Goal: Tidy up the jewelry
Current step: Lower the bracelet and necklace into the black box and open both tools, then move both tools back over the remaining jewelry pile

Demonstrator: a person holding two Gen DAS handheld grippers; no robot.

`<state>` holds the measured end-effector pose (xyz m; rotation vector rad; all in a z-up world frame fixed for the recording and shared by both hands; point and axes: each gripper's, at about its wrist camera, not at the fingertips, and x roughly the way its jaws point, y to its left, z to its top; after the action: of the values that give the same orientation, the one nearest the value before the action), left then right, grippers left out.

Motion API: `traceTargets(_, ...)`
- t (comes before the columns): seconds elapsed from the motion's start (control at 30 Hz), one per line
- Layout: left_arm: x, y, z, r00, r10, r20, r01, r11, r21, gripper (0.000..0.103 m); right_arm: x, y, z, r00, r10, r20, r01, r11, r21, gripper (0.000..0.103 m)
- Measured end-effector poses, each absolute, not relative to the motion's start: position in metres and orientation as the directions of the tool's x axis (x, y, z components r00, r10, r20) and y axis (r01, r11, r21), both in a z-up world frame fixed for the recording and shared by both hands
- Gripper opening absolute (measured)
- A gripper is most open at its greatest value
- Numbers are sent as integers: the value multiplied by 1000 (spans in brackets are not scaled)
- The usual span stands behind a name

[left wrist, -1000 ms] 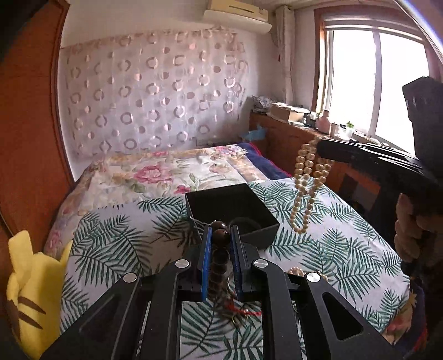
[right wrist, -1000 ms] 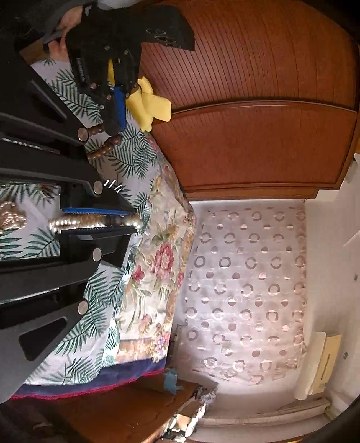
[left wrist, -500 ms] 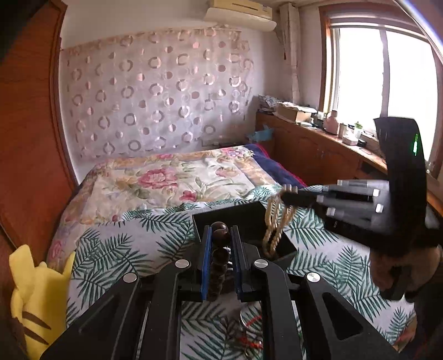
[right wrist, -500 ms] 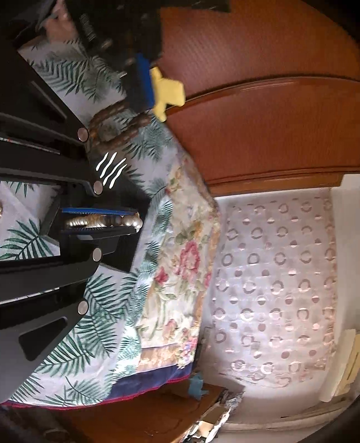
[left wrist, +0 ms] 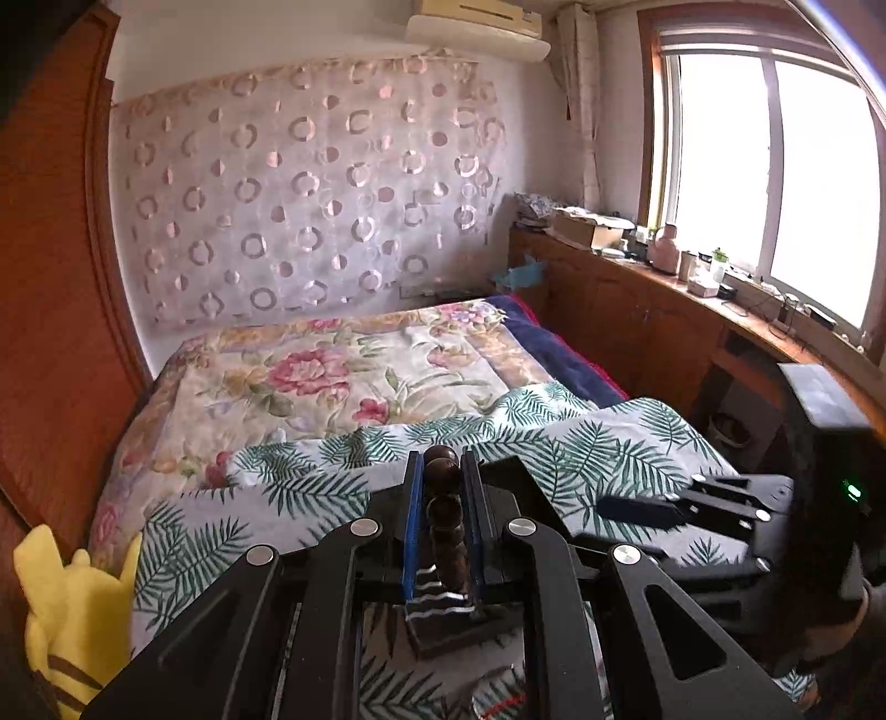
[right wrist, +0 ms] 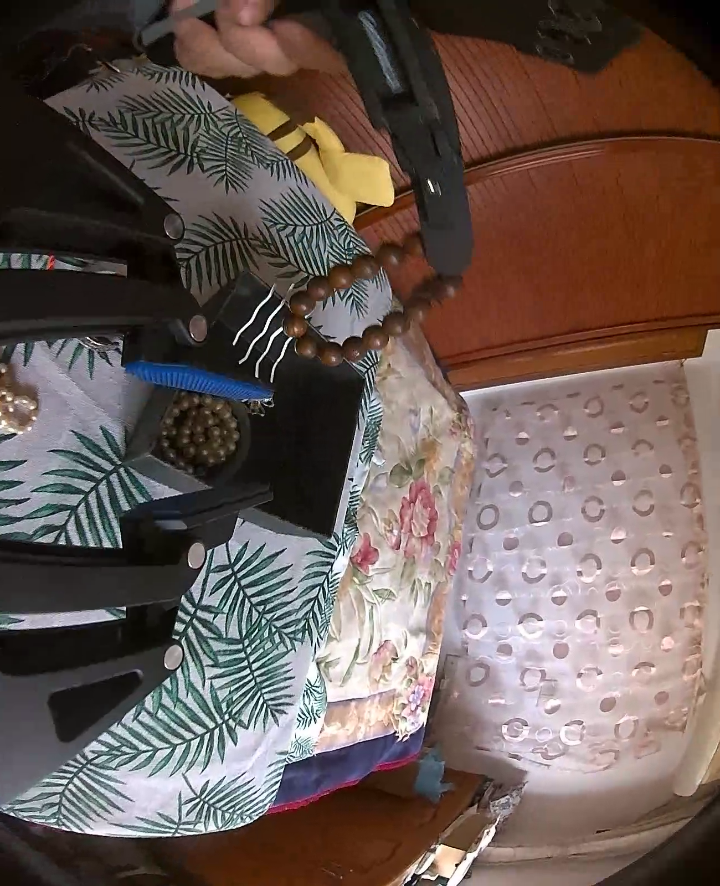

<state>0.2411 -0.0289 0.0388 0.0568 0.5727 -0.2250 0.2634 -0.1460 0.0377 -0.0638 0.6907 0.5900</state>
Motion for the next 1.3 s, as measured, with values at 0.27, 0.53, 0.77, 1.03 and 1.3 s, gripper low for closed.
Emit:
traceTargets(0.27,273,-42,11,783,-160,-601,213,977,18,12,242,-159,34,613,496,-615,-541,831,130,35)
traceTargets(0.53,268,-45,-3,785,-136,-604,202,979,42,46,216,-165,14,600,479,-640,-539,834,119,35)
traceTargets(0.77,228,-39,1,812,-143,-566,214,975,59,85,191,-171,-4,585,461,-668,-531,840,114,35)
traceTargets(1.03,186,-34,-18,804,-175,-568,240,970,40,95,170,-181,-23,551,434,-712,-532,841,101,35)
traceTargets(1.3,156,-21,-48,774,-201,-600,246,969,-8,95,162,-183,-37,520,412,-748,-539,838,86,34)
